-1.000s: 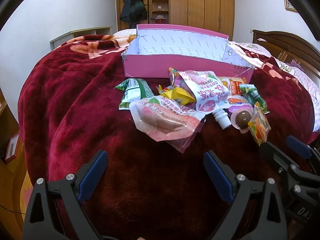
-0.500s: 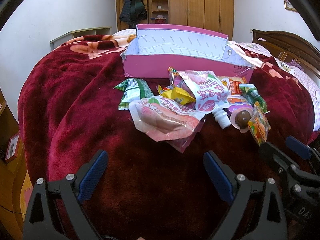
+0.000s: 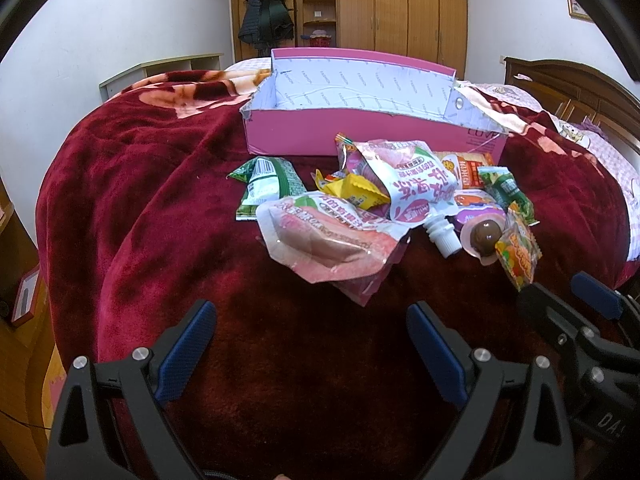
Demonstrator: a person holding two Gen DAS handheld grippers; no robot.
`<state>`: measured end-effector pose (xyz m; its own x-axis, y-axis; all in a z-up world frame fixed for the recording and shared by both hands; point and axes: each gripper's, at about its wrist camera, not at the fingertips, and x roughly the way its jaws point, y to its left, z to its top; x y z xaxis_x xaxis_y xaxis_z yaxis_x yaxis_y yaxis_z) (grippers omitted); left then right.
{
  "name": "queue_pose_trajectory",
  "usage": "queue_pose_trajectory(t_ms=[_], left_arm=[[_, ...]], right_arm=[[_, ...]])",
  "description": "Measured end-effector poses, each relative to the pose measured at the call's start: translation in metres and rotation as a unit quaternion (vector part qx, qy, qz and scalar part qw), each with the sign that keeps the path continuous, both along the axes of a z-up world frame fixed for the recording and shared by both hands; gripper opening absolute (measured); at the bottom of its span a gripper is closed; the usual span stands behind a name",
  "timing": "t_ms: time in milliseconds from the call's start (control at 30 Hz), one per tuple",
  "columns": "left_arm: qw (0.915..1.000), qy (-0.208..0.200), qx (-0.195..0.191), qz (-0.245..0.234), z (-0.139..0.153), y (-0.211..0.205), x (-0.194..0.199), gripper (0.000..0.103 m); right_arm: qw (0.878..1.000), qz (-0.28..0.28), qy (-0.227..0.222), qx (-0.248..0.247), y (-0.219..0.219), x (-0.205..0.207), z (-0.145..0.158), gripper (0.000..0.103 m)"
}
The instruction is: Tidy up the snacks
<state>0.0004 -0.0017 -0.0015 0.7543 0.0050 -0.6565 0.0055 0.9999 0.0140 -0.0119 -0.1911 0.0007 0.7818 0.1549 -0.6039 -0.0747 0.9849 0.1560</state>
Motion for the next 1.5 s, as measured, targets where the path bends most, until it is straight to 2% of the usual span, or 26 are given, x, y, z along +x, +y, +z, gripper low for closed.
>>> queue_pose_trajectory(t_ms=[733,1100,1333,1500], left_arm=[[1.0,0.002,-0.006,-0.004,-0.002,0.002,0.0,0.098],[0.9996,0.009,-0.016,-0.024,0.001,0.01,0.004,0.098],[0.999,-0.011,-0.037,-0.022,0.014,0.028,0.003,0.098],[0.9994,-0.021,-0.018,-0.021,0.018,0.032,0.009,0.098]], right_arm=[[1.0,0.0,0.006,0.003,0.0,0.001,-0.002,0.095],[1.0,-0.001,0.003,0.011,-0.002,0.0,0.001,0.095],[1.0,0.004,0.0,0.022,-0.004,0.002,0.005,0.095],[0.999,0.004,-0.006,0.034,-0.007,0.008,0.01,0.095]])
